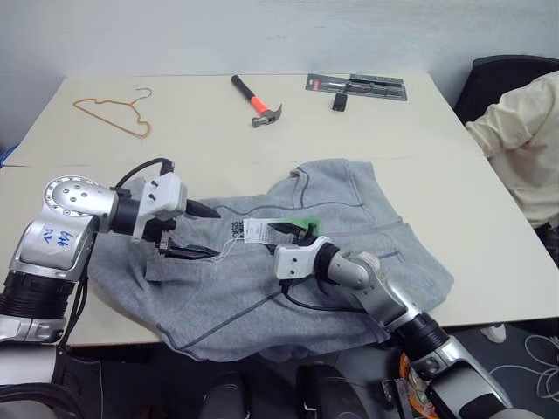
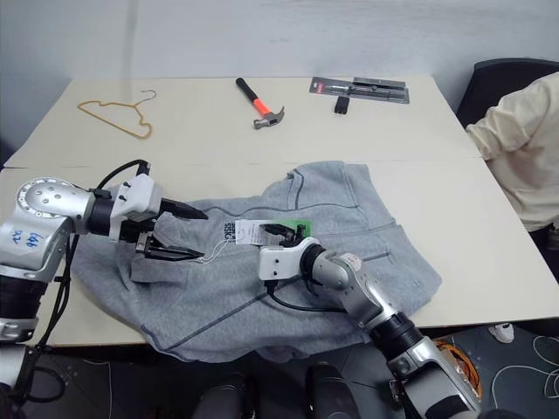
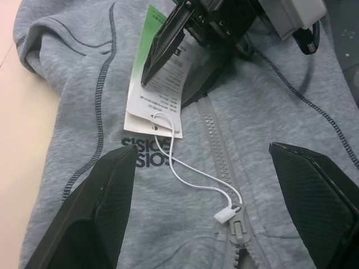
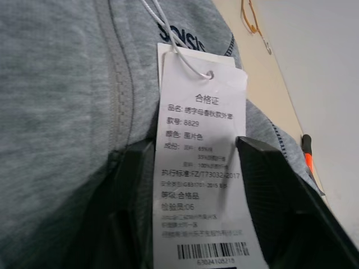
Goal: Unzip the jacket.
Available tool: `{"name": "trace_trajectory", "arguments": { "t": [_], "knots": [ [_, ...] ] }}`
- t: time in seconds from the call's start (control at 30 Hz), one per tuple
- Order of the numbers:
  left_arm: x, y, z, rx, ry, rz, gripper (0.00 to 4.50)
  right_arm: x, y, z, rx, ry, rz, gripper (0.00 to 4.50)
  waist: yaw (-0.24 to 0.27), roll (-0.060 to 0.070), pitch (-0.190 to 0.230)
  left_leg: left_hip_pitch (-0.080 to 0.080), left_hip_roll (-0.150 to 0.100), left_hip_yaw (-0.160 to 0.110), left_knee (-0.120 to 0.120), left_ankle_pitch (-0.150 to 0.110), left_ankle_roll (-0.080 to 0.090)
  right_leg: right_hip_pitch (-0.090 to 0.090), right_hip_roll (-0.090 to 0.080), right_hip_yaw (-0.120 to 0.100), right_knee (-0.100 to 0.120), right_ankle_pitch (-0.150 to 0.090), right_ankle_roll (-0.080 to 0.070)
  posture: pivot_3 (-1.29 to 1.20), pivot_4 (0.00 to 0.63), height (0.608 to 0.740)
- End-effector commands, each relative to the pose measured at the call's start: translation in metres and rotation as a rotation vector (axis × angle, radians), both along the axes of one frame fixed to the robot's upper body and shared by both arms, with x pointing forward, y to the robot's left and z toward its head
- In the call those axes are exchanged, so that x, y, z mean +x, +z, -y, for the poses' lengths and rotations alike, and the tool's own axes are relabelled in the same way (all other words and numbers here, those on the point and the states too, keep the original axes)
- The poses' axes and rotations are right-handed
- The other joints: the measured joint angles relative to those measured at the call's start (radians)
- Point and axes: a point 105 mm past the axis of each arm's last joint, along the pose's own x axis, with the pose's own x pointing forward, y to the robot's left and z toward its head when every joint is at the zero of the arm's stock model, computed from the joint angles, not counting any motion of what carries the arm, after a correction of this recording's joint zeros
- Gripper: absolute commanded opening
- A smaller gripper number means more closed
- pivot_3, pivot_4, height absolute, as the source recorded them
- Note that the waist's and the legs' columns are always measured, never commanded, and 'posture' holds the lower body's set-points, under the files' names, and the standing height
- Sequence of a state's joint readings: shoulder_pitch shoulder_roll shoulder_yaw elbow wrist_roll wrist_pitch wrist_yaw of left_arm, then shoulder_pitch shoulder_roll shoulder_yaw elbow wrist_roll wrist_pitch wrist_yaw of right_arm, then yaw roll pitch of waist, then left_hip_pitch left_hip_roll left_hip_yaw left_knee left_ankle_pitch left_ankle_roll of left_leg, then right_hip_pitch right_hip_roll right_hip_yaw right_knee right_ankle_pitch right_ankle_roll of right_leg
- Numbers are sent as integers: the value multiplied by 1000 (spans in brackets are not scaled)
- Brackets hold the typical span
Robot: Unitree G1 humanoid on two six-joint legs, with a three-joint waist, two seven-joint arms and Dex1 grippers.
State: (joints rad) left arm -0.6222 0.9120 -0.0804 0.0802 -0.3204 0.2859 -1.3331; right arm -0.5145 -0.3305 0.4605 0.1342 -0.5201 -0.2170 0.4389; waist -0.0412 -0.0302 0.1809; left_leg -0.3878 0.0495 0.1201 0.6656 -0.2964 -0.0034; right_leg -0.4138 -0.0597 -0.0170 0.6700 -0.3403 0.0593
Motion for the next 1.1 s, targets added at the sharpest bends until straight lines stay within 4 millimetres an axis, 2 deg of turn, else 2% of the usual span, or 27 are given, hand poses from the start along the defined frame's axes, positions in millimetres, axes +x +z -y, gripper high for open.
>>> {"name": "trace_trajectory", "arguments": {
  "t": [0.03, 0.07, 0.27, 0.37, 0.53, 0.9, 1.0, 1.1],
  "knots": [
    [1, 9, 2, -2, -12, 36, 3969, -1, 0, -4, -17, 2, 34, 3353, -4, 0, 0, 0, 0, 0, 0, 0, 0, 0, 0, 0, 1, 0, 0, 0, 150, 740],
    [1, 8, 2, -3, -13, 36, 3969, 0, -3, -4, -26, -6, 31, 3619, -5, 0, 0, 0, 0, 0, 0, 0, 0, 0, 0, 0, 2, 0, 0, 0, 150, 740],
    [2, 9, 6, -11, -23, 33, 3969, 9, -13, -2, -34, -64, 41, 3619, -13, -1, 0, 1, 0, 0, 0, 0, -1, 0, 0, 0, 3, 0, 0, 0, 150, 740],
    [1, 8, 9, -11, -34, 31, 3969, 19, -14, 6, -33, -114, 55, 3008, -13, -1, 0, 1, 0, 0, 0, 1, -1, 0, 0, 0, 3, 0, 0, 0, 150, 740],
    [3, 8, 12, -15, -41, 31, 3969, 21, -17, 14, -82, -115, 89, 1371, -9, -1, 0, 1, -1, 0, 1, 1, 0, 0, -1, 0, 3, 0, 0, 0, 150, 740],
    [8, 11, 14, -19, -44, 35, 3969, 32, -27, 19, -128, -157, 83, 1371, -6, -1, -1, 1, -1, 0, 1, 1, 0, 1, -1, 0, 3, 0, 0, 0, 150, 740],
    [9, 12, 14, -20, -44, 34, 3969, 35, -24, 21, -117, -186, 112, 1941, -7, -1, -1, 1, -1, 0, 1, 1, 0, 1, -1, 0, 3, 0, 0, 0, 150, 740],
    [9, 11, 14, -19, -45, 32, 3969, 37, -23, 22, -140, -194, 155, 2845, -10, -1, -1, 1, -1, 0, 1, 1, 0, 1, -1, 0, 3, 0, 0, 0, 150, 740]
  ]
}}
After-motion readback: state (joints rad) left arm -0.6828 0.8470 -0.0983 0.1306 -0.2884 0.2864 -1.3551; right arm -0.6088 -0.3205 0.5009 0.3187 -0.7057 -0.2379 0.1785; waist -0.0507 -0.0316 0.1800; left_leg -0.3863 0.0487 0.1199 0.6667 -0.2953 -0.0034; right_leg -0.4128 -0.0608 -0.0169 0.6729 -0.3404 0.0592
